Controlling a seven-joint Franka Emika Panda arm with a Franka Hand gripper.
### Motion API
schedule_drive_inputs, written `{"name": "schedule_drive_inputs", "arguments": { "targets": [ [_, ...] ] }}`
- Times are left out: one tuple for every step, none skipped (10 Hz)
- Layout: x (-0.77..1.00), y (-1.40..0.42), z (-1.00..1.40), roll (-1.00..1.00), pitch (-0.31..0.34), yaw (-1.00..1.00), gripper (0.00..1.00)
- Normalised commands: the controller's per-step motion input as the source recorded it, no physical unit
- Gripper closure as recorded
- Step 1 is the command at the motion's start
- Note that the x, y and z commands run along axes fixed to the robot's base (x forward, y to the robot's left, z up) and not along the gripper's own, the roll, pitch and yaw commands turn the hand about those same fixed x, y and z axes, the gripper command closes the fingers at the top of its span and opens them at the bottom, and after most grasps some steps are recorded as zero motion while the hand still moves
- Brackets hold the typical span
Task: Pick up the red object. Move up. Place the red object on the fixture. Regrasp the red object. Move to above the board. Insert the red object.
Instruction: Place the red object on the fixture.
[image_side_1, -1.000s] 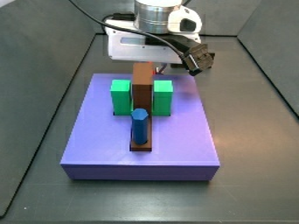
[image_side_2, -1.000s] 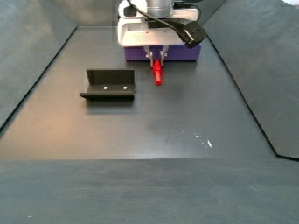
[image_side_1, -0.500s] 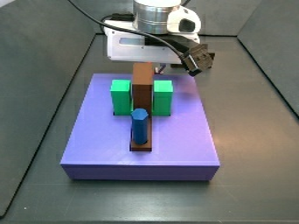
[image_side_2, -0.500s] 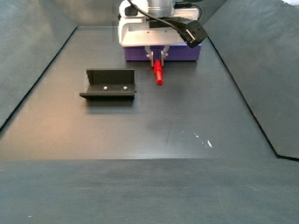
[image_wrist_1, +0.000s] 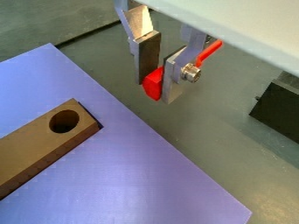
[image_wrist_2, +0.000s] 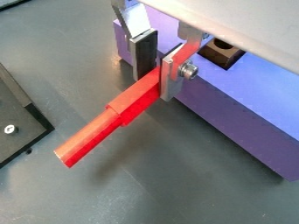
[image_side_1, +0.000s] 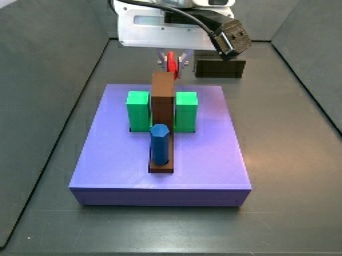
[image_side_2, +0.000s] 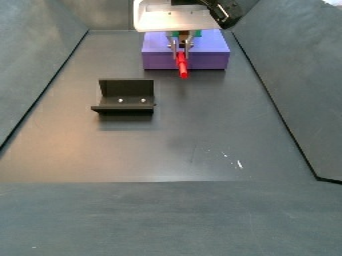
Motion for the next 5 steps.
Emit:
{"name": "schedule_drive_inputs", "arguments": {
  "targets": [
    [0.0,0.01,-0.18,-0.33,0.0,0.0,1.0],
    [0.0,0.0,-0.13,-0.25,0.0,0.0,1.0],
    [0.01,0.1,-0.09,-0.55,0.0,-0.15,1.0],
    [0.44,0.27,0.18,-0.95,0.154,-0.09,1.0],
    [0.51,0.25,0.33,-1.0,0.117,-0.05,1.0]
  ]
}}
